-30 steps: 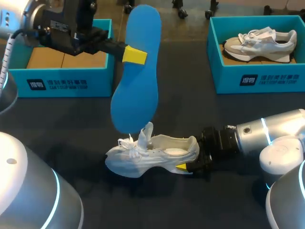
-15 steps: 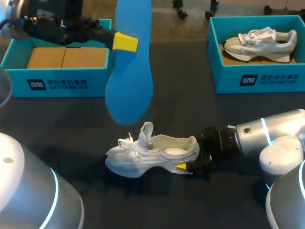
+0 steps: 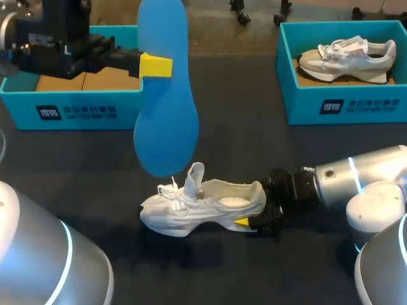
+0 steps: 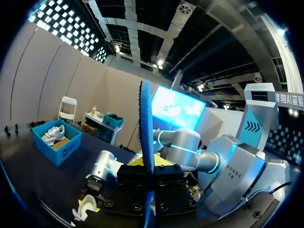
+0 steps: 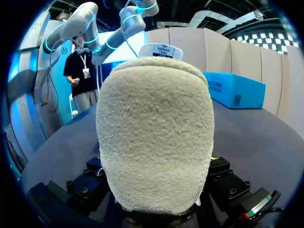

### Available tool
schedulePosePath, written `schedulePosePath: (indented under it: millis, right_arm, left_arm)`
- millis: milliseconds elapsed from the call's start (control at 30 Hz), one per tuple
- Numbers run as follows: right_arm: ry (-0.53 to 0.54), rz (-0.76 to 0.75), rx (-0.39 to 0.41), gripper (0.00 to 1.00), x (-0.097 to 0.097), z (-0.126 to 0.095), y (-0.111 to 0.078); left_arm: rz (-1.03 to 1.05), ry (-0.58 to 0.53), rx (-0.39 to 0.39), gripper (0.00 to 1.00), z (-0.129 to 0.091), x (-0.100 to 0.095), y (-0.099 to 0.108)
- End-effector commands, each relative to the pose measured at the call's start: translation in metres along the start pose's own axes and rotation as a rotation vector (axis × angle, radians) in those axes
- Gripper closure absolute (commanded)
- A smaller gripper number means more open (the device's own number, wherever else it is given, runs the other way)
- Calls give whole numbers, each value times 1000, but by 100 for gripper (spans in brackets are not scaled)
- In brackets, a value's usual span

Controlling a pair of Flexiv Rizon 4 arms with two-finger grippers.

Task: Take the shoe out of the shoebox, open the shoe tongue, remove and reinsert the insole, then place the shoe into the shoebox

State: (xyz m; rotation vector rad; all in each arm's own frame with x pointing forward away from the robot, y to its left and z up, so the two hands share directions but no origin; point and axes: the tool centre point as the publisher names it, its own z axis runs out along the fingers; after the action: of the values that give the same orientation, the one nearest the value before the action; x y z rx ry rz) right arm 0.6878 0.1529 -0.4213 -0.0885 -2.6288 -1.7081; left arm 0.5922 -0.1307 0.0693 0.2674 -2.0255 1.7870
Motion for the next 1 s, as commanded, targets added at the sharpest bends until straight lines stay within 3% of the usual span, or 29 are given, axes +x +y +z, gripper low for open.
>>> schedulePosePath:
  millis: [33, 267, 300, 333, 367, 533, 800, 1000]
  right_arm:
    - [0, 1, 7, 100, 1, 1, -3]
    - [8, -6, 9, 100, 0, 1, -3]
    - [27, -21, 15, 94, 0, 0, -1]
    - [30, -16, 29, 33, 0, 0, 0]
    - [31, -17, 30, 0, 0, -1, 0]
    - [5, -45, 78, 0, 3, -14, 6]
    - [20, -45, 293, 0, 2, -43, 20]
    - [48, -46, 469, 0, 1, -51, 35]
  left_arm:
    - [-2, 35, 10, 100, 0, -2, 5]
    - [-2, 35, 10, 100, 0, -2, 5]
    - [-2, 35, 10, 100, 0, -2, 5]
    - [-2, 35, 10, 100, 0, -2, 5]
    - [-2, 35, 10, 100, 0, -2, 5]
    - [-2, 35, 10, 100, 0, -2, 5]
    - [-2, 35, 10, 100, 0, -2, 5]
    - [-2, 35, 10, 100, 0, -2, 5]
